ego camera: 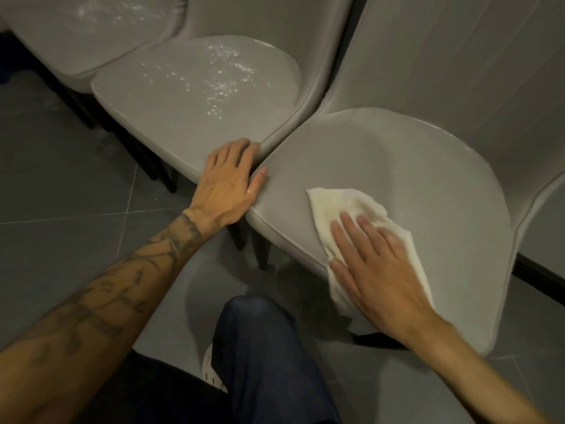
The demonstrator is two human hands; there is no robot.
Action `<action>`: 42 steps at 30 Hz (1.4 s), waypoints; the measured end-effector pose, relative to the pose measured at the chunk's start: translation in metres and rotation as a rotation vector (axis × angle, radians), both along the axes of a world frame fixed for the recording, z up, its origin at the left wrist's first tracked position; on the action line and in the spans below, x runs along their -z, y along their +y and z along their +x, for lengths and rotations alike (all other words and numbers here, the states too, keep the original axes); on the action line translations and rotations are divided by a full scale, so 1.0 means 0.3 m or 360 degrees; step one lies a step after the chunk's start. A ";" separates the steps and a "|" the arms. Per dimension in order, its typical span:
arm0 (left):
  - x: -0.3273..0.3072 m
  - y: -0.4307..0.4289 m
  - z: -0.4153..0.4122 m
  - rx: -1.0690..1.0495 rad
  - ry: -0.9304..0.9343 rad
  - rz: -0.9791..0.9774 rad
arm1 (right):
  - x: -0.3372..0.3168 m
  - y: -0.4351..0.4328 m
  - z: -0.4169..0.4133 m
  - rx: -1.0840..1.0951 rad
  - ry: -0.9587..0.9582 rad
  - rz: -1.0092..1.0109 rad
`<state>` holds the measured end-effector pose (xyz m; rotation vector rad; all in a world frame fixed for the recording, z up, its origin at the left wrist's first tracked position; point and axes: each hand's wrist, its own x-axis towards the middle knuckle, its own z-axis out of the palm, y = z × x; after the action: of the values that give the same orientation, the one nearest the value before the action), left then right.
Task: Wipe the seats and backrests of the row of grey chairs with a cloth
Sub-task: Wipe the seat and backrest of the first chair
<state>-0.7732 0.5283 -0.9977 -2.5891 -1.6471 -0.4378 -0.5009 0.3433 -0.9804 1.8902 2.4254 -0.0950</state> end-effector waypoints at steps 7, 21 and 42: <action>0.011 -0.024 -0.036 -0.0114 -0.0017 0.0029 | 0.000 0.227 -0.200 -0.0091 0.0114 -0.0022; 0.001 -0.028 -0.023 -0.0163 0.0016 -0.0011 | 0.001 0.364 -0.331 -0.0022 0.0250 -0.0003; -0.001 0.005 -0.024 -0.0110 -0.0077 0.0156 | -0.003 0.571 -0.384 0.0191 0.0365 0.0042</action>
<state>-0.7806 0.5299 -0.9976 -2.4625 -1.6787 -0.5664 -0.6163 0.5146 -0.9794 2.1450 2.4593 -0.3031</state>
